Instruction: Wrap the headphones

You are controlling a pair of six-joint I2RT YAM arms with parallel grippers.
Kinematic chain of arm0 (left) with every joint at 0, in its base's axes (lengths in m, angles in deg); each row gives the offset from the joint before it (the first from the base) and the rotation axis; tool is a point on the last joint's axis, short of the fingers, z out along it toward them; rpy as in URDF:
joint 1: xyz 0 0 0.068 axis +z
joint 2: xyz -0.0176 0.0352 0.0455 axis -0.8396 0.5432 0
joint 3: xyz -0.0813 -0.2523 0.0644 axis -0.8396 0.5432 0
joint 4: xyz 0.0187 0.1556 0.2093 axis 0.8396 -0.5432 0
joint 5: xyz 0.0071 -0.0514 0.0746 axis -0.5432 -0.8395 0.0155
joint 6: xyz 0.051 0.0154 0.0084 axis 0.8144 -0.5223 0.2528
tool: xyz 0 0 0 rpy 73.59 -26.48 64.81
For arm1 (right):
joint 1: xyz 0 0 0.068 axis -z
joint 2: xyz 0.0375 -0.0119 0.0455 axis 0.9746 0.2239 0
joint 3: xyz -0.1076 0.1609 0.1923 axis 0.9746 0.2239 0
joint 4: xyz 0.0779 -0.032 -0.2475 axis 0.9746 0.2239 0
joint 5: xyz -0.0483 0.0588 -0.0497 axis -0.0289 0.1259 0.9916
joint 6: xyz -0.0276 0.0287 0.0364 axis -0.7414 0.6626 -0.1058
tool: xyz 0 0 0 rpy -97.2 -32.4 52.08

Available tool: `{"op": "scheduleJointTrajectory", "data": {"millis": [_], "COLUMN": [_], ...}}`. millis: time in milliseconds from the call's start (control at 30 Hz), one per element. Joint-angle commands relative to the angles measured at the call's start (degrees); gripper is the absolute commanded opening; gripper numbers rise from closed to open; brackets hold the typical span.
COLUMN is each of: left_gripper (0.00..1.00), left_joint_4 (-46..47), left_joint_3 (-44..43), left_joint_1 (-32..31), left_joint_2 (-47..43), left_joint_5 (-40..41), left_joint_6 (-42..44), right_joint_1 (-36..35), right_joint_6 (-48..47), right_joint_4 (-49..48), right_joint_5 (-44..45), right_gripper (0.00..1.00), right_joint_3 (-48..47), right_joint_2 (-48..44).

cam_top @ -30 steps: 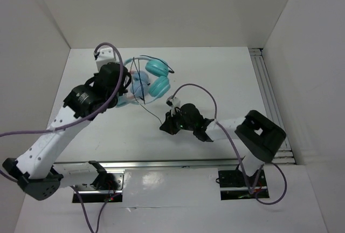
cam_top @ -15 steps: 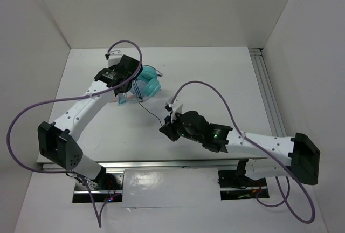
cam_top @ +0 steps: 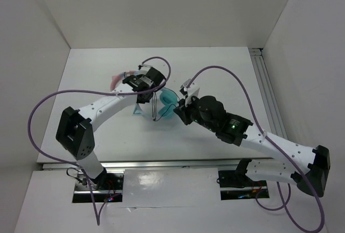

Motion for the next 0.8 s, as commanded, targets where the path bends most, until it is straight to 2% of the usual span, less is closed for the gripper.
{"op": "scheduleJointTrajectory", "data": {"millis": [0,100,300,500,667,767], "left_gripper": [0.00,0.00,0.00,0.00,0.00,0.00], "left_joint_4": [6.48,6.48,7.00,7.00,9.37,10.42], "left_joint_3": [0.56,2.05,7.06,13.12,15.77,17.08], "left_joint_1": [-4.80,-9.02,-14.47,-17.46,-17.99,-17.99], "left_joint_2": [-3.70,-3.70,-10.10,-19.33,-28.91,-32.77], "left_joint_5": [-4.93,-8.79,-19.77,-21.11,-30.60,-30.27], "left_joint_6": [9.70,15.33,20.61,20.62,23.77,24.31], "right_joint_1": [4.35,9.71,19.04,20.19,20.71,20.71], "right_joint_6": [-5.76,-8.14,-8.14,-10.34,-10.34,-10.34], "right_joint_4": [1.41,0.09,-3.08,-2.02,-2.55,-1.94], "right_joint_5": [1.60,2.13,-4.54,-6.22,-6.22,-9.11], "right_gripper": [0.00,0.00,0.00,0.00,0.00,0.02], "right_joint_3": [-2.90,-3.42,-1.67,-1.67,-1.67,-1.67], "right_joint_2": [1.24,3.09,3.09,4.41,4.94,5.47]}}
